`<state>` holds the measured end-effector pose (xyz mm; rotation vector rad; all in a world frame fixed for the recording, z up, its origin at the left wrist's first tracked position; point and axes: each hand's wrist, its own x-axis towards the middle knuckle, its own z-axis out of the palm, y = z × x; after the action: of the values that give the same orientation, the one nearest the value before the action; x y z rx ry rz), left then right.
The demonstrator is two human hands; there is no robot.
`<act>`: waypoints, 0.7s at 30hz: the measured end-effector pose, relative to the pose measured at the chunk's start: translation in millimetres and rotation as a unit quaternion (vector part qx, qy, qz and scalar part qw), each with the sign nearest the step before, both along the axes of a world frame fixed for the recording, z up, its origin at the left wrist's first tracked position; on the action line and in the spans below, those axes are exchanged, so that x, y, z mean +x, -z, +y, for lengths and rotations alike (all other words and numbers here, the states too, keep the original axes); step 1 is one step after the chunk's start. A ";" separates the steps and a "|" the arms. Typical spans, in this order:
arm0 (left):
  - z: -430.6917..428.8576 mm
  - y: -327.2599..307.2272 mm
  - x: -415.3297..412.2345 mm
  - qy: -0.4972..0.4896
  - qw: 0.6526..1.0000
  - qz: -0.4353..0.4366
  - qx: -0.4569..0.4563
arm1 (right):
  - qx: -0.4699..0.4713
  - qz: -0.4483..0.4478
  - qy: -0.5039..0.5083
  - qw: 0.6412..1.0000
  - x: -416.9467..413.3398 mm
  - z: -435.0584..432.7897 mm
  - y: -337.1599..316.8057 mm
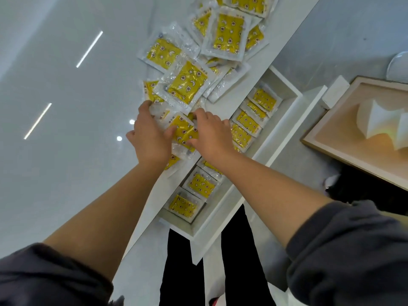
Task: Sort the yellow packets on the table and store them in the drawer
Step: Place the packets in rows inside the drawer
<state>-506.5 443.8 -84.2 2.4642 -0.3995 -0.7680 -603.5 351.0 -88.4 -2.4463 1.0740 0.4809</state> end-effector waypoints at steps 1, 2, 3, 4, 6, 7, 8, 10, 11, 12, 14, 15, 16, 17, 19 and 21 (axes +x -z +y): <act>-1.1 -1.9 3.6 -0.036 0.999 0.035 -0.020 | 0.026 0.003 0.012 1.000 0.7 -1.9 0.5; -1.4 -3.8 7.4 -0.064 0.995 0.061 -0.038 | 0.056 0.005 0.021 0.998 0.6 -4.2 0.3; -0.9 -4.7 11.6 -0.081 0.992 0.079 -0.054 | 0.087 0.007 0.028 0.996 -0.6 -6.5 -0.1; 0.1 -5.5 15.2 -0.088 0.990 0.089 -0.066 | 0.114 0.006 0.035 0.993 -2.8 -8.7 -0.9; 3.2 -5.4 22.2 -0.089 0.988 0.102 -0.077 | 0.147 -0.005 0.047 0.988 -8.4 -12.5 -2.5; 4.8 -5.6 25.0 -0.087 0.987 0.107 -0.083 | 0.163 -0.013 0.055 0.985 -10.6 -13.9 -3.4; 6.6 -5.4 27.8 -0.084 0.987 0.109 -0.086 | 0.184 -0.025 0.064 0.980 -12.0 -14.7 -5.0; 10.0 -7.0 32.1 -0.064 0.989 0.097 -0.089 | 0.229 -0.048 0.076 0.969 -11.5 -14.5 -8.6; 11.7 -8.2 33.4 -0.054 0.991 0.089 -0.087 | 0.247 -0.057 0.081 0.964 -10.5 -13.3 -10.4; 13.0 -10.1 34.5 -0.047 0.992 0.082 -0.085 | 0.260 -0.066 0.088 0.959 -9.1 -11.5 -11.4; 14.6 -14.4 36.1 -0.025 0.992 0.080 -0.090 | 0.284 -0.086 0.110 0.949 -6.4 -6.7 -12.1; 15.2 -15.9 37.1 -0.009 0.992 0.083 -0.095 | 0.299 -0.094 0.124 0.942 -5.4 -4.0 -11.3; 15.9 -17.4 38.9 0.005 0.990 0.092 -0.105 | 0.316 -0.101 0.138 0.933 -5.1 -1.8 -11.0; 16.5 -18.2 41.4 0.012 0.987 0.110 -0.117 | 0.331 -0.107 0.152 0.925 -5.3 -0.7 -11.3; 17.5 -21.5 47.3 0.004 0.977 0.158 -0.145 | 0.359 -0.115 0.169 0.911 -7.7 0.7 -11.5; 18.2 -24.2 52.5 -0.009 0.966 0.203 -0.162 | 0.392 -0.116 0.190 0.893 -10.8 0.5 -12.1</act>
<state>-454.0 462.1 -60.0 1.9447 -0.3173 -1.0778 -614.3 351.5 -76.3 -1.4983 0.9691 0.3780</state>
